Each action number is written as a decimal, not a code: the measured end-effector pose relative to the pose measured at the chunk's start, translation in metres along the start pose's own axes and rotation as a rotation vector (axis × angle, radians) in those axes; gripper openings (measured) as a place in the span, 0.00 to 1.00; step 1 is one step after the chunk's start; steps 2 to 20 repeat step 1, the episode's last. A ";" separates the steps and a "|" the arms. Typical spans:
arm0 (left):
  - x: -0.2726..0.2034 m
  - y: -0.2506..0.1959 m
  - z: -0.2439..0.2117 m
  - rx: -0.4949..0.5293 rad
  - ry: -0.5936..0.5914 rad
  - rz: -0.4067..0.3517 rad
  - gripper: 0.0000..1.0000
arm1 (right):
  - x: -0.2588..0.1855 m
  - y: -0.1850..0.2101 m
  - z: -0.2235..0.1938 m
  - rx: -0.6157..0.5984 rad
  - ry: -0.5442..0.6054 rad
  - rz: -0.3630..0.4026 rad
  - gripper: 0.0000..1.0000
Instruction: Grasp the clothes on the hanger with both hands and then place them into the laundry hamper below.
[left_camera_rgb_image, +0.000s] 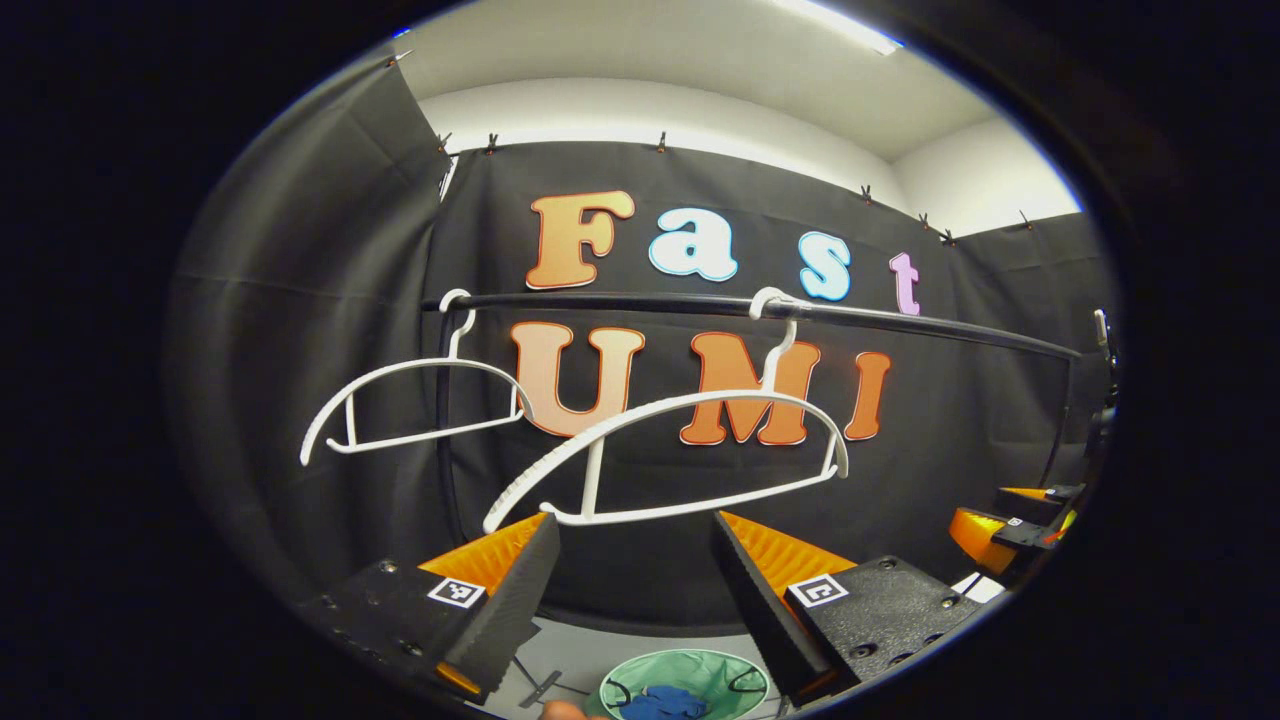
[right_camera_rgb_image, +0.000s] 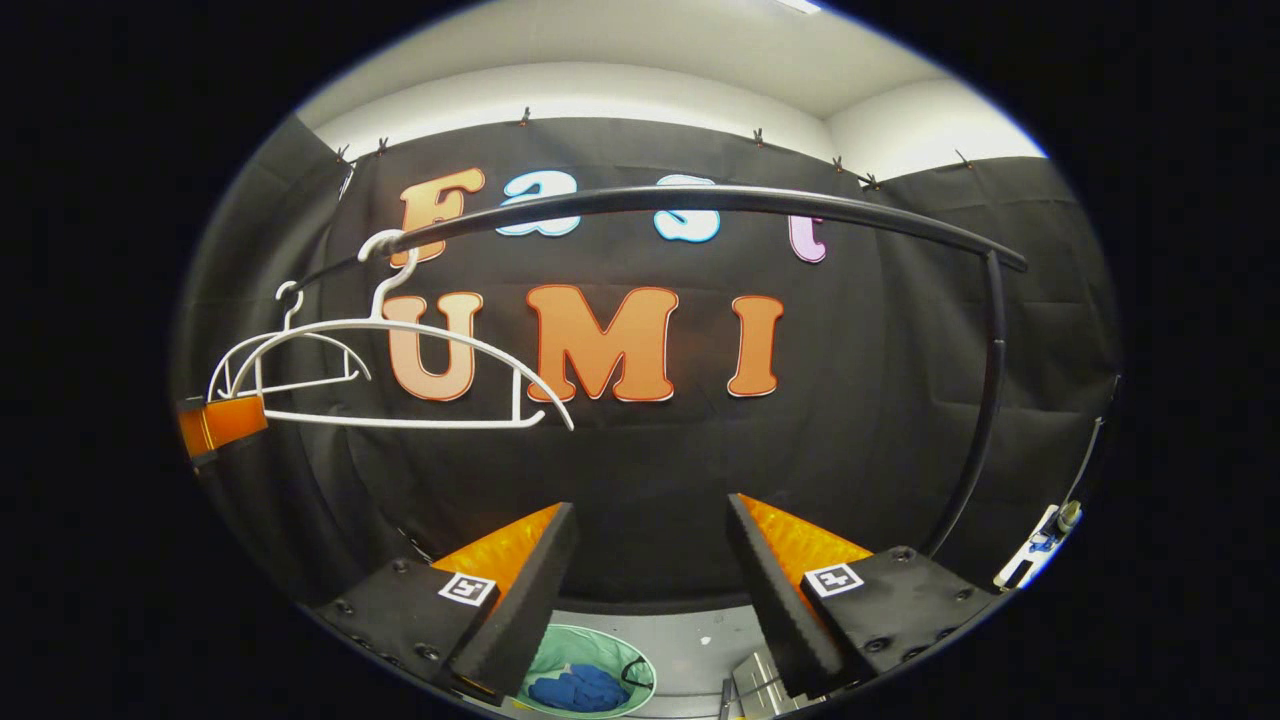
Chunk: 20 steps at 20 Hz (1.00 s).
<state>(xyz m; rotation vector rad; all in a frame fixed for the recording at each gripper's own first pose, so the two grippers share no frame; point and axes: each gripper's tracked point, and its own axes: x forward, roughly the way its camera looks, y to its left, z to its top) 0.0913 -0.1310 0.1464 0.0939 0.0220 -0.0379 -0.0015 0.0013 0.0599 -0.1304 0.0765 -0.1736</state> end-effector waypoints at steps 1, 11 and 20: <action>0.000 -0.001 0.000 -0.003 0.002 -0.003 0.95 | 0.000 0.000 0.001 0.000 -0.002 -0.001 0.90; 0.000 -0.001 0.000 -0.003 0.002 -0.003 0.95 | 0.000 0.000 0.001 0.000 -0.002 -0.001 0.90; 0.000 -0.001 0.000 -0.003 0.002 -0.003 0.95 | 0.000 0.000 0.001 0.000 -0.002 -0.001 0.90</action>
